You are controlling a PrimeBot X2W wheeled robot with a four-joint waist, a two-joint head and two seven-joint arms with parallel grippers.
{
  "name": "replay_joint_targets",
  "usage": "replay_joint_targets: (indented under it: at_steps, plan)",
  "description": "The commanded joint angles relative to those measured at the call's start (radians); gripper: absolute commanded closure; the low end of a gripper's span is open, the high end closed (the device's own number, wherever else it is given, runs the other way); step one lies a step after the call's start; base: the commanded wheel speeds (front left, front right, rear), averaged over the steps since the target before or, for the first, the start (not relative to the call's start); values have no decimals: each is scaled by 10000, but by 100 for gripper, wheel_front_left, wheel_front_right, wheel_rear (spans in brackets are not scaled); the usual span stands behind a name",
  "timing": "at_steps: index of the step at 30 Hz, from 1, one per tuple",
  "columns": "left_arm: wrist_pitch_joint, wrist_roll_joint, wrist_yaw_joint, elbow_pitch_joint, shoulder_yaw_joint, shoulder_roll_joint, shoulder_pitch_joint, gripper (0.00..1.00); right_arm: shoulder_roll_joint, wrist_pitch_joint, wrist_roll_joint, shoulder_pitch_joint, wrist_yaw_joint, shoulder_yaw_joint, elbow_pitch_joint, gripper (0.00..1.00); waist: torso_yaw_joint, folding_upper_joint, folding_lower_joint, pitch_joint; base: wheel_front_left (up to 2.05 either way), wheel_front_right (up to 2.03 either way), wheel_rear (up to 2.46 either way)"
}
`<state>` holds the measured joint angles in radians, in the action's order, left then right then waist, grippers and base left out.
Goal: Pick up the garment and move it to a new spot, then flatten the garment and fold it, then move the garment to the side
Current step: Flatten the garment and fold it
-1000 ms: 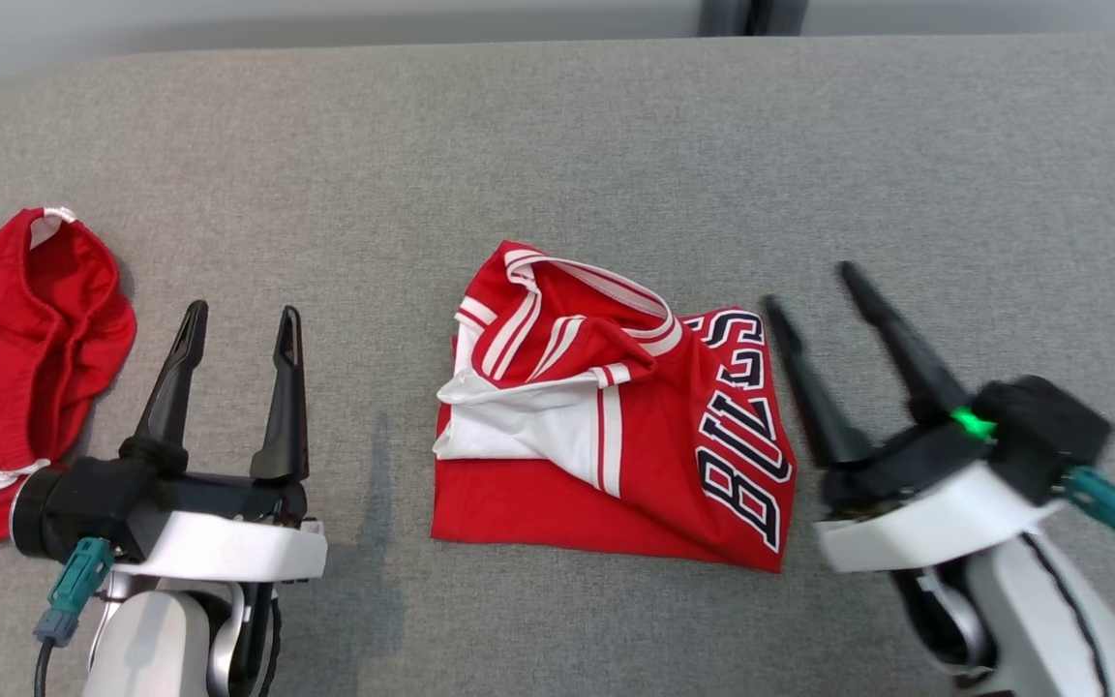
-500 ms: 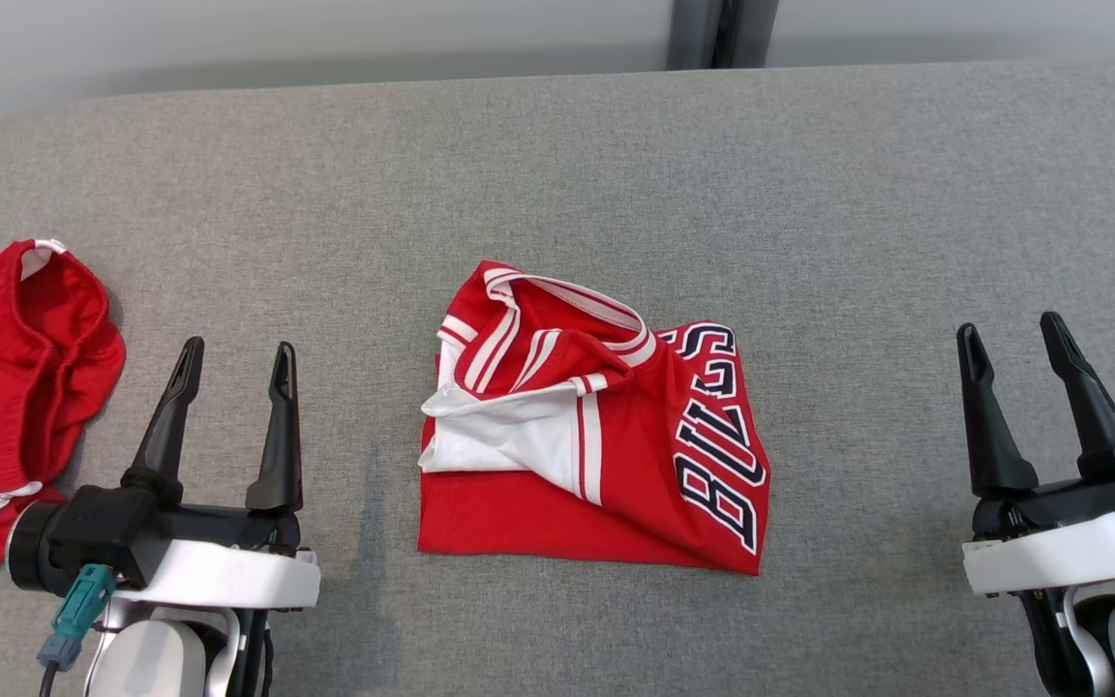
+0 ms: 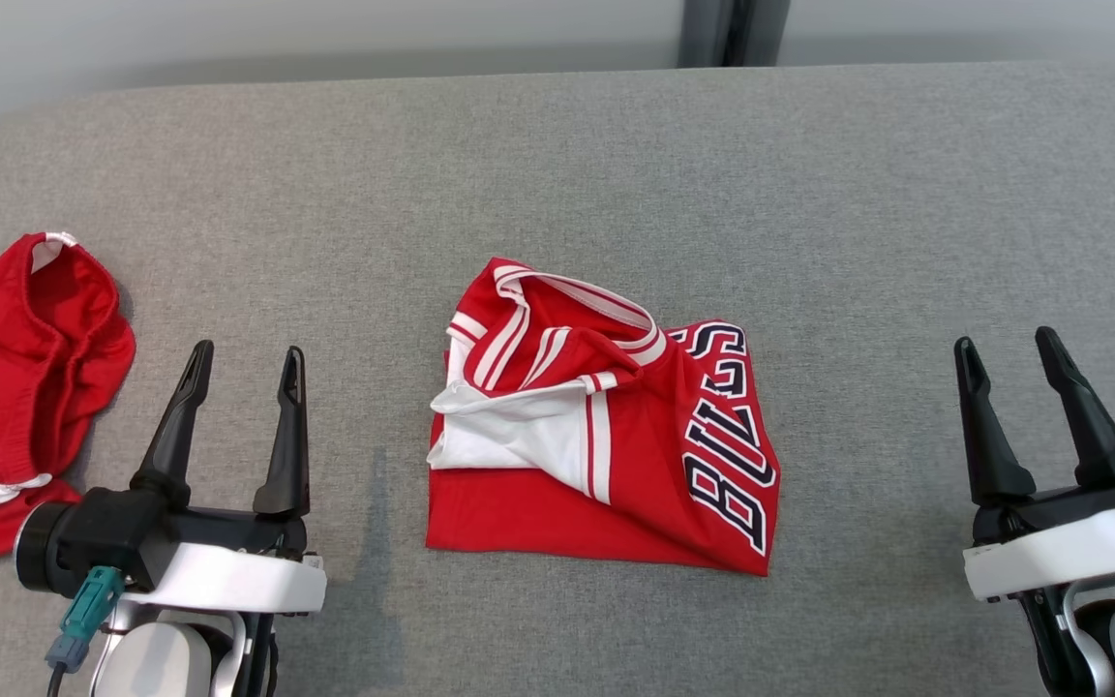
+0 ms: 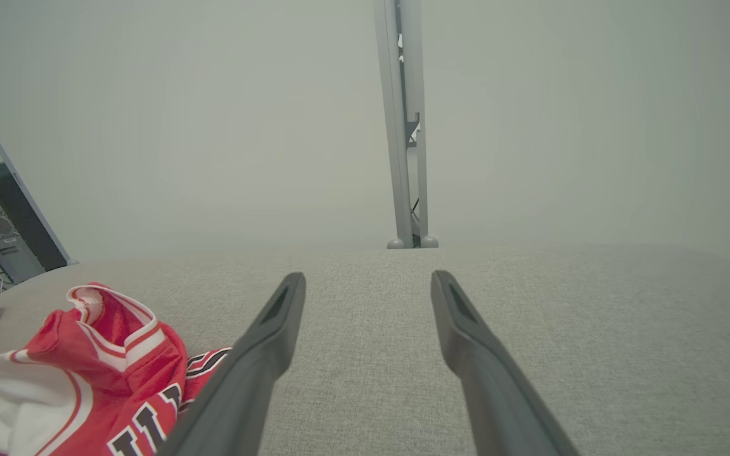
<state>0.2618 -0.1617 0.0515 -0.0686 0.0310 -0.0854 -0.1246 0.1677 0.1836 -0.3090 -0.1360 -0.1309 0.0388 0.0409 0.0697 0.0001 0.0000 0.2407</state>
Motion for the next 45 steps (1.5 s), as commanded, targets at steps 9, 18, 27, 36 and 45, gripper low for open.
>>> replay_joint_targets:
  at_steps: [9,18,27,36,45]
  plan:
    - [35,-143,-65,16,186,17,-395,0,297,-588,-254,-1083,4,1515,766,100,481,-1,0,380,0,0,0]
    - [37,-255,32,-93,457,152,-775,0,389,-378,-736,-2820,4,4159,2337,100,1040,-1,0,759,0,0,0]
    - [36,-330,23,-137,531,228,-920,0,390,-269,-1483,-3888,4,6563,3610,100,1317,-1,0,954,0,0,0]
    - [36,-283,52,-134,432,261,-948,0,190,-136,-2443,-4246,4,8698,3636,100,1271,-1,0,1061,0,0,0]
    - [36,-271,56,-229,325,289,-799,0,265,257,-2886,-3896,4,9619,3145,100,1128,-1,0,892,0,0,0]
